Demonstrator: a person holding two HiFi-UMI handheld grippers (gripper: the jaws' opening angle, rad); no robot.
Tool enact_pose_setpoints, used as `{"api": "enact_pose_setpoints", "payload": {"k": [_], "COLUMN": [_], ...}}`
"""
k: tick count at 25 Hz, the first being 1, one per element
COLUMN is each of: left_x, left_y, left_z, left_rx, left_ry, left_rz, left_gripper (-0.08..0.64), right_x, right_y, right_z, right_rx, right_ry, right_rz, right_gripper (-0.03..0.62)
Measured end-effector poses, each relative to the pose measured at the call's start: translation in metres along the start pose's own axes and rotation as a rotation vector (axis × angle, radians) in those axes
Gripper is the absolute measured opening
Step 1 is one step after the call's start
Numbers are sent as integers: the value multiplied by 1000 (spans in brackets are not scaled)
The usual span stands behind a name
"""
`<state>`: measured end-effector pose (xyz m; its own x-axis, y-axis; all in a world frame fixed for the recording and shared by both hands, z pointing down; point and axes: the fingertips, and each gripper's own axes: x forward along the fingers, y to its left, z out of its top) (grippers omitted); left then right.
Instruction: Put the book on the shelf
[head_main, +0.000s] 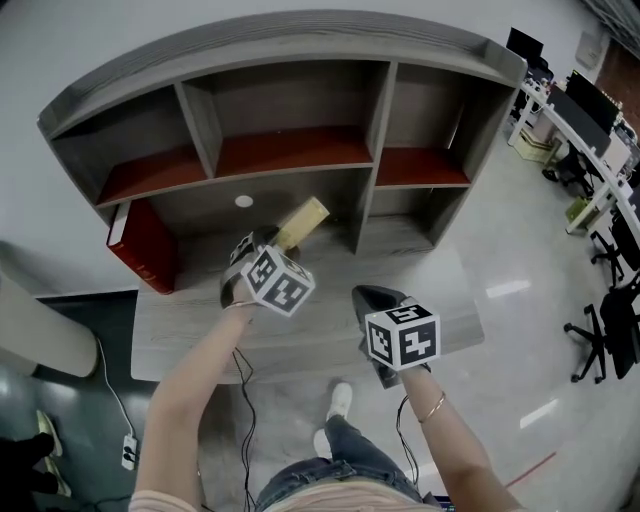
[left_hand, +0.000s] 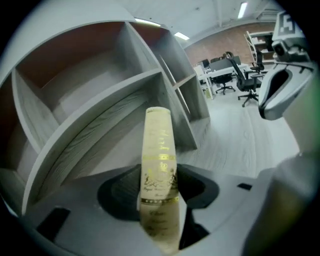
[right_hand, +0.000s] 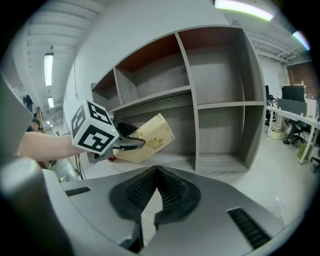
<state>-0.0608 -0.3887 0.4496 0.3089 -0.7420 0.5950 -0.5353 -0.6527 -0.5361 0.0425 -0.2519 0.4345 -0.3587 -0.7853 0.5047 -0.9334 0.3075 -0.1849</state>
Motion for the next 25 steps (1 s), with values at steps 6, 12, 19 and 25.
{"api": "enact_pose_setpoints", "payload": {"k": [6,12,19,25], "left_x": [32,62,81,97], "left_y": [-5,-14,-19,-29], "left_z": [7,8,14,12], "left_rx": [235,461,624,694], "left_ry": [-6,-19,-46,-45], "left_rz": [45,63,109,105], "left_gripper": [215,215,215,215], "right_x": [27,46,59,74], "right_y": [-9,-23,-39,-43], "right_z": [4,5,-4,-9], "right_rx": [5,18,24,26], "right_ry": [30,53,95,127], "right_rz": [6,-2,-12,-9], "right_gripper": [9,9,9,9]}}
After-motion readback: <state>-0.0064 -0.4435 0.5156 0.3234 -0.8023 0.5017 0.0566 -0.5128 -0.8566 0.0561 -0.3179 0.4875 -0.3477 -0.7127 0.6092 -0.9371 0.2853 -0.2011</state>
